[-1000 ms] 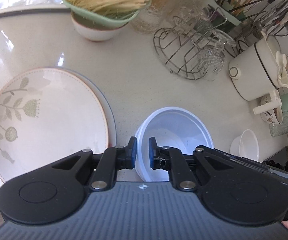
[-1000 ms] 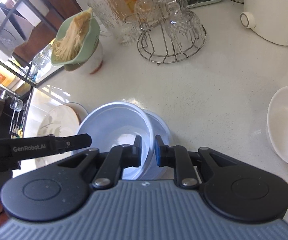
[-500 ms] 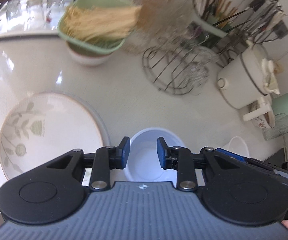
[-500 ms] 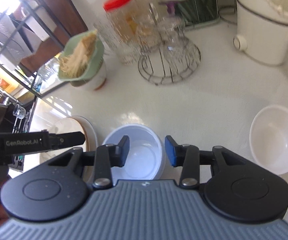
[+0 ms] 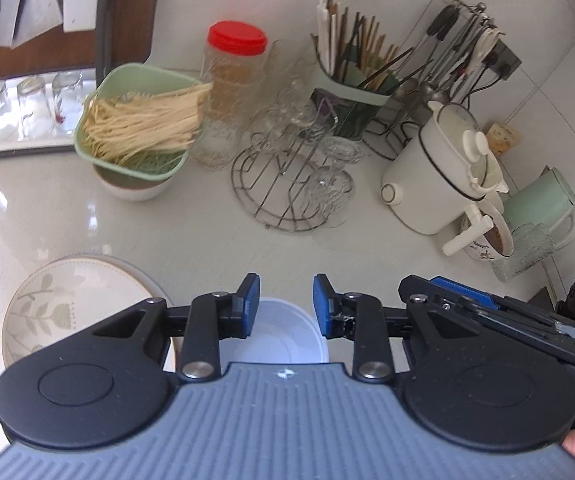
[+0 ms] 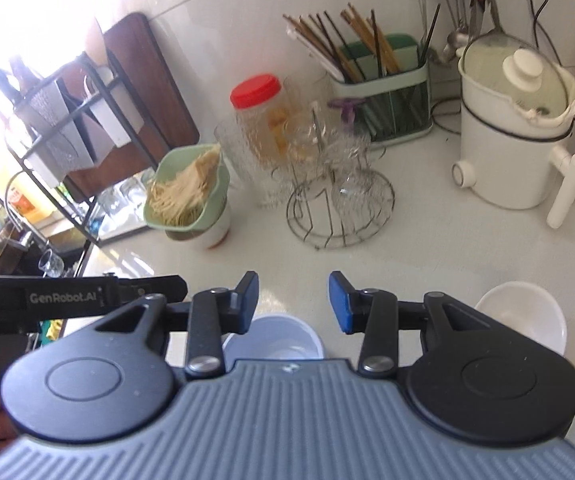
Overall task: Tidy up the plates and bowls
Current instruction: 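Move both grippers to the white ceramic bowl and close on its rim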
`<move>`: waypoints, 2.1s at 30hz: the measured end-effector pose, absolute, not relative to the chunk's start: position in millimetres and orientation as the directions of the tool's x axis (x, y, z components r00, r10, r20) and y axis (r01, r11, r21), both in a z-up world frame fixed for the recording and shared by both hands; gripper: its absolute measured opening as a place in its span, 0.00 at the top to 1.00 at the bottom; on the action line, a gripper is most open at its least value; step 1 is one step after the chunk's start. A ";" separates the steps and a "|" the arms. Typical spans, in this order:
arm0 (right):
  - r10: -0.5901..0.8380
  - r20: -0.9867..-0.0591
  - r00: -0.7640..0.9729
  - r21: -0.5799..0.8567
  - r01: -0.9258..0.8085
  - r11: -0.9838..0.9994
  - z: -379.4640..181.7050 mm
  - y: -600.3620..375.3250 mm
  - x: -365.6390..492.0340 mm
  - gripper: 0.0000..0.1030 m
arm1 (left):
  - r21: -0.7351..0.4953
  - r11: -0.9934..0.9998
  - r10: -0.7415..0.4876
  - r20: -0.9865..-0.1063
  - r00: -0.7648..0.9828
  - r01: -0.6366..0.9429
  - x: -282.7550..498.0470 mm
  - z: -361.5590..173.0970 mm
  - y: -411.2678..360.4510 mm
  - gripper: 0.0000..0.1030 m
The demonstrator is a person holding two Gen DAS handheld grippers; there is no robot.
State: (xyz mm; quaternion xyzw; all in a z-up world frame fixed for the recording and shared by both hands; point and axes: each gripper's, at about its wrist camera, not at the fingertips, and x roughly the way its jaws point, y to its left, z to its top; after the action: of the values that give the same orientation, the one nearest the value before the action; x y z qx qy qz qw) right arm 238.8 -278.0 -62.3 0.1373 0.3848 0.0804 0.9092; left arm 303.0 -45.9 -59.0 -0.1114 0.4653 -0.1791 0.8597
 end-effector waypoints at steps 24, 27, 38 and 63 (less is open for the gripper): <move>0.046 -0.649 0.760 0.245 0.151 0.958 -57.4 -350.9 202.7 0.59 | -0.356 0.841 -0.520 -0.737 0.432 0.407 303.3 -57.8 -153.9 0.67; 0.010 -0.647 0.762 0.251 0.201 0.947 -58.3 -368.4 194.6 0.59 | -0.356 0.821 -0.541 -0.735 0.410 0.446 304.1 -59.3 -175.1 0.67; -0.065 -0.664 0.745 0.251 0.304 0.919 -73.3 -415.0 182.7 0.59 | -0.352 0.793 -0.548 -0.769 0.329 0.497 311.0 -81.2 -233.9 0.64; 0.055 -0.824 0.563 0.295 0.344 0.891 -180.2 -468.5 214.1 0.77 | -0.352 0.824 -0.449 -0.884 0.132 0.445 344.7 -191.6 -304.7 0.61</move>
State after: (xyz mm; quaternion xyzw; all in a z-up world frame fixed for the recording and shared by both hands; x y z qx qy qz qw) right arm 214.1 -468.5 -180.2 0.2173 0.4596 -0.0842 0.8570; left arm 344.7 -304.7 -191.6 -0.0020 0.5879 -0.2970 0.7524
